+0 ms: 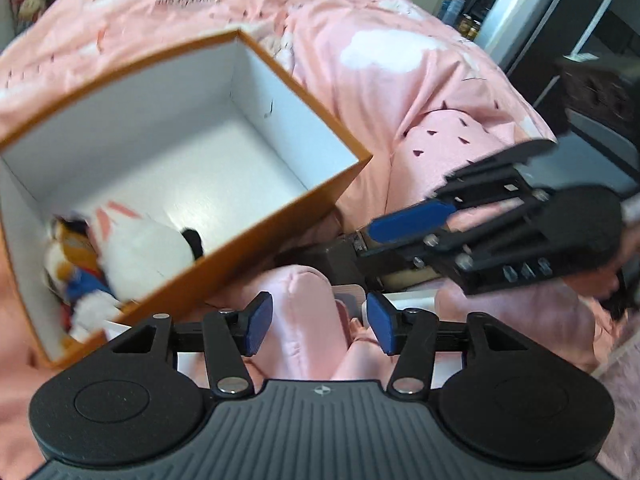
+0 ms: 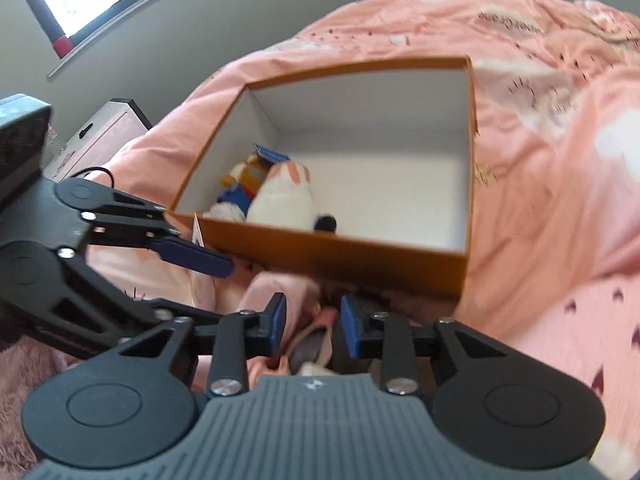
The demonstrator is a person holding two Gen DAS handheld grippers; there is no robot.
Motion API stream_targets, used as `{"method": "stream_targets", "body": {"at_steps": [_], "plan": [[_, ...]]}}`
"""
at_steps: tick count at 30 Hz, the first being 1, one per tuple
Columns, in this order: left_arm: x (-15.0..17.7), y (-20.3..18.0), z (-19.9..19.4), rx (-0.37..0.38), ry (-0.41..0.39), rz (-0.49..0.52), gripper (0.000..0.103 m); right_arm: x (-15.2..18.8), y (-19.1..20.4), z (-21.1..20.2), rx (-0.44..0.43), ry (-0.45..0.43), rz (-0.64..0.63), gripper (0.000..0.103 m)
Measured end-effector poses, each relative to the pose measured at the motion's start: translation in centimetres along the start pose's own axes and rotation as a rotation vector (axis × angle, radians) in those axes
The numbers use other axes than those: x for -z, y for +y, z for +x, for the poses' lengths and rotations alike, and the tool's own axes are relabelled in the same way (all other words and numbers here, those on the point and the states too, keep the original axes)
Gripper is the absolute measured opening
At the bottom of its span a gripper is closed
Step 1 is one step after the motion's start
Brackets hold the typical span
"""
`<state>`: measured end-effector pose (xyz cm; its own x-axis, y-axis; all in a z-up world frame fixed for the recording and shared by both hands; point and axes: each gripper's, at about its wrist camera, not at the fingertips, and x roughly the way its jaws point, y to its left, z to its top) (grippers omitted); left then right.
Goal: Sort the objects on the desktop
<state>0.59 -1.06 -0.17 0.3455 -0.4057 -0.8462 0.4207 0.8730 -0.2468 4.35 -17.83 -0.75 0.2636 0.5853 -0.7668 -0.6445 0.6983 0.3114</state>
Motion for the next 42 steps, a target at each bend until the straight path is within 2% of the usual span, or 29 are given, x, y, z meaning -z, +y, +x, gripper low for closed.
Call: {"method": "stream_targets", "body": {"at_steps": [4,5,7,10,17,20,24,26,28,30,32,34,39,41,42], "plan": [[0.4,0.7,1.6,-0.013,0.031,-0.076,0.060,1.2,0.1,0.0,0.018,0.014,-0.008,0.027],[0.5,0.9,1.7,-0.005,0.037,-0.094,0.050,1.4,0.1,0.1,0.013,0.021,-0.008,0.023],[0.7,1.2,1.8,-0.017,0.037,-0.107,0.041,1.6,0.2,0.4,0.010,0.035,-0.009,0.022],[0.6,1.6,1.4,-0.024,0.047,-0.123,0.034,1.5,0.4,1.0,0.015,0.060,-0.016,0.022],[0.9,2.2,-0.1,-0.060,0.094,-0.112,0.018,-0.5,1.0,3.4,0.020,0.225,0.031,0.026],[1.6,2.5,-0.7,-0.071,0.111,-0.103,0.017,-1.5,0.8,4.3,0.024,0.282,0.069,0.034],[2.3,3.1,-1.0,-0.076,0.115,-0.112,0.016,-2.8,0.4,5.4,0.070,0.368,0.108,0.039],[2.4,3.5,-1.1,-0.066,0.107,-0.125,0.016,-3.3,0.0,6.0,0.087,0.412,0.127,0.049],[2.6,3.5,-1.1,-0.060,0.098,-0.129,0.016,-3.7,-0.4,6.5,0.088,0.451,0.161,0.051],[2.6,3.5,-1.1,-0.055,0.092,-0.128,0.016,-4.0,-0.4,6.9,0.085,0.485,0.179,0.051],[2.6,3.6,-1.1,-0.050,0.091,-0.131,0.016,-4.0,-0.2,7.2,0.071,0.513,0.197,0.044],[2.8,3.7,-1.1,-0.045,0.089,-0.136,0.016,-4.1,0.2,7.4,0.042,0.538,0.213,0.042],[3.0,4.2,-1.2,-0.033,0.083,-0.152,0.016,-4.2,0.0,8.4,0.077,0.547,0.215,0.042],[3.1,4.4,-1.2,-0.031,0.080,-0.158,0.016,-3.9,-0.3,9.2,0.045,0.575,0.249,0.036],[3.0,4.5,-1.2,-0.030,0.078,-0.160,0.016,-3.8,-0.2,9.2,0.048,0.569,0.244,0.028]]}}
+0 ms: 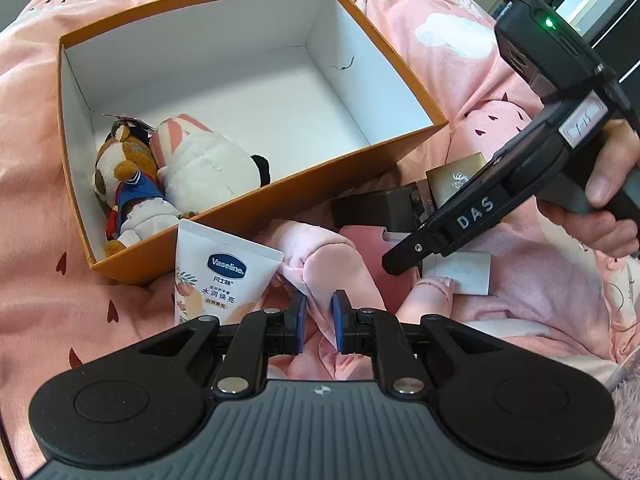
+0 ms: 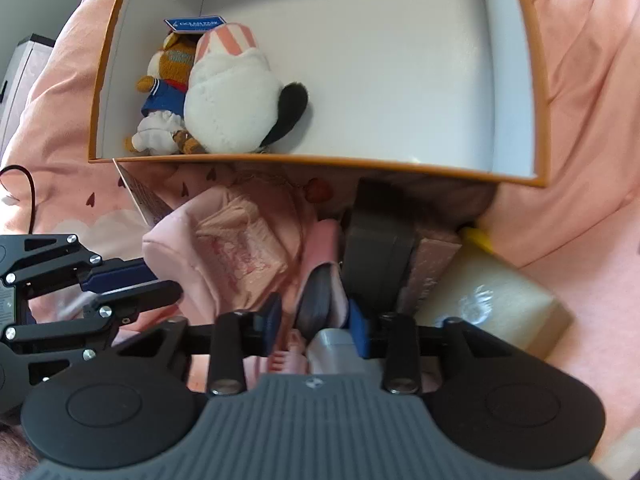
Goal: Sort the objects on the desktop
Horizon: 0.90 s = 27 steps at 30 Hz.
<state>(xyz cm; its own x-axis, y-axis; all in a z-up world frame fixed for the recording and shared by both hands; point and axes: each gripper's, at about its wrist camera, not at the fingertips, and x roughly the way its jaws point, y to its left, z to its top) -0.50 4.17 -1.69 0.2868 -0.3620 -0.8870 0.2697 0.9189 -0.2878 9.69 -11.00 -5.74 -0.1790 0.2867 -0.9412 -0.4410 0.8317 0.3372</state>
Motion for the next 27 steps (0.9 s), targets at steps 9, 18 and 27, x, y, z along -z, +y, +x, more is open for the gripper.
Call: {"method": "stream_targets", "body": {"at_steps": [9,18,27], "plan": [[-0.9,-0.8,-2.4,0.019,-0.062,0.044,0.011,1.6,1.3,-2.5,0.004,-0.103,-0.129,0.017],[-1.8,-2.5,-6.9,0.066,-0.167,0.097,0.010,3.5,2.1,-7.6,-0.029,-0.202,-0.180,0.016],[-3.7,-4.3,-10.7,0.068,-0.270,0.180,0.009,4.7,2.9,-13.3,-0.057,-0.340,-0.213,0.016]]}}
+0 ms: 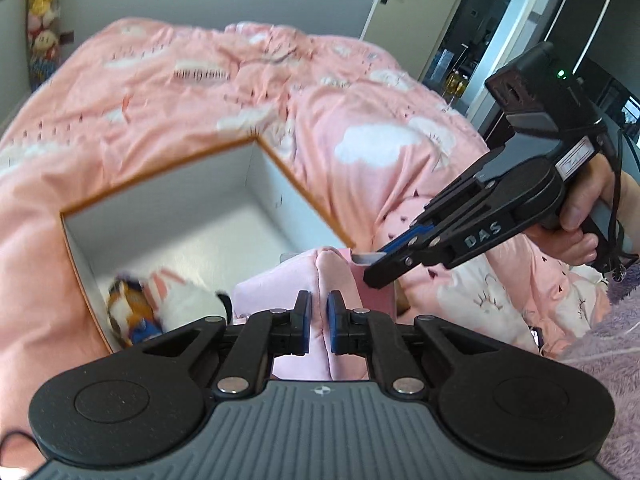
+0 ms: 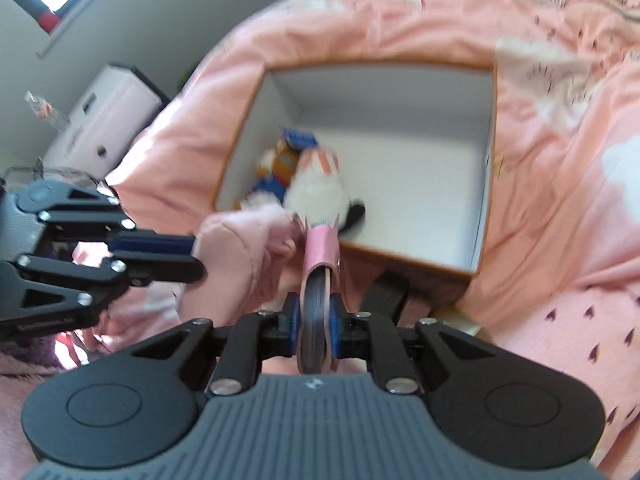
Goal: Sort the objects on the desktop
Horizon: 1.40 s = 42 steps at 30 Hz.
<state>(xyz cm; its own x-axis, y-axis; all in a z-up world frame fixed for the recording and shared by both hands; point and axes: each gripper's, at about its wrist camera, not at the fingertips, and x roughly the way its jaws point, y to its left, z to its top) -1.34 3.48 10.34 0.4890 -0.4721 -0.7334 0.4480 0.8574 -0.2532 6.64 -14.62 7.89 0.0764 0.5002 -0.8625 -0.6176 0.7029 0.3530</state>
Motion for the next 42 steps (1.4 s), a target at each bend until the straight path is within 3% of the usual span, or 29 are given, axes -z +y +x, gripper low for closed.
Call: {"method": "stream_targets", "body": {"at_steps": [6,11,17,19,28,36,39,42], "plan": [[-3.2,-0.3,0.3,-0.075,-0.050,0.094,0.009,-1.9,-0.1,-2.3,0.020,-0.122,-0.010,0.016],[-5.4,0.5,2.8,-0.130,-0.080,0.163,0.009,-4.0,-1.6,-2.3,0.054,-0.189,0.021,0.016],[-5.6,1.4,8.0,-0.190,-0.093,0.274,0.009,-5.6,-4.2,-0.6,0.087,-0.198,0.078,0.016],[-5.3,2.1,9.9,-0.203,-0.084,0.268,0.009,-5.9,-4.9,0.2,0.111,-0.198,0.088,0.016],[-1.5,5.6,14.5,-0.159,-0.026,0.125,0.008,-6.8,-7.5,4.6,0.141,-0.149,0.139,0.015],[0.5,3.4,15.4,-0.109,0.059,0.256,0.008,-7.1,-5.8,5.2,0.217,-0.194,0.042,0.015],[0.3,3.4,16.8,-0.068,0.102,0.243,0.009,-7.4,-5.5,4.6,0.235,-0.226,0.023,0.015],[0.1,4.3,18.1,-0.014,0.151,0.168,0.008,-7.6,-5.4,4.2,0.238,-0.246,0.015,0.015]]}}
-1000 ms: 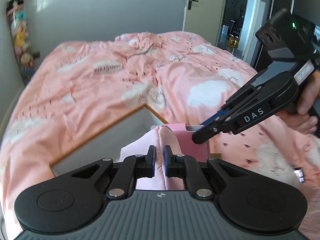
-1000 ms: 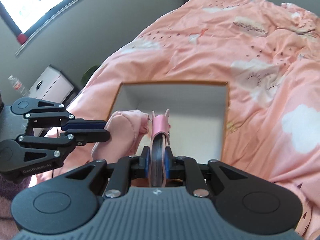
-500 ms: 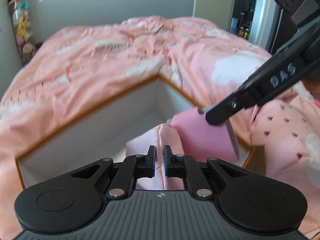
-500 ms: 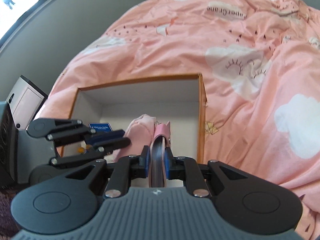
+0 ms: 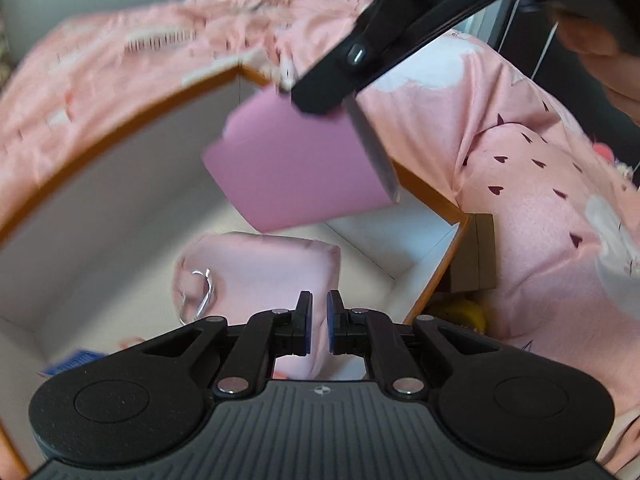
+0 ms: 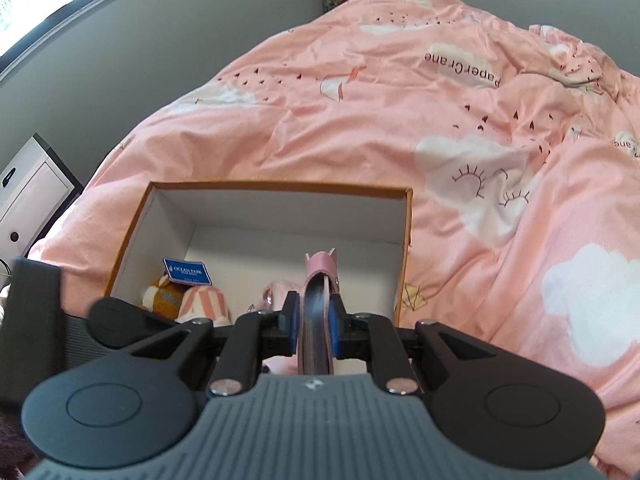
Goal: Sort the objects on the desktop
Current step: 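Lower the pink bag into the box and open the right tool while the left tool carries the wallet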
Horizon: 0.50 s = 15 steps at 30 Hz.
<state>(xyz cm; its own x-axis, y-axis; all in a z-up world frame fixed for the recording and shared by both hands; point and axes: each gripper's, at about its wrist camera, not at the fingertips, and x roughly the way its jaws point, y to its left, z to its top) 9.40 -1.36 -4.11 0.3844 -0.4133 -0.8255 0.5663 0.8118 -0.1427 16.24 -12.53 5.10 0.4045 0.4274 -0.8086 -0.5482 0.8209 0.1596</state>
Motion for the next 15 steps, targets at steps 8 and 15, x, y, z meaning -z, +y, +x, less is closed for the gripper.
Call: {"method": "stream_targets", "body": {"at_steps": [8,15], "plan": [[1.2,2.1,-2.7,0.019,-0.027,-0.109,0.011,-0.2,-0.1,1.1,-0.107,-0.019,0.084,0.015],[1.3,4.3,-5.0,0.001,-0.074,-0.299,0.020,1.4,-0.6,4.3,-0.163,0.052,0.234,0.016]]}}
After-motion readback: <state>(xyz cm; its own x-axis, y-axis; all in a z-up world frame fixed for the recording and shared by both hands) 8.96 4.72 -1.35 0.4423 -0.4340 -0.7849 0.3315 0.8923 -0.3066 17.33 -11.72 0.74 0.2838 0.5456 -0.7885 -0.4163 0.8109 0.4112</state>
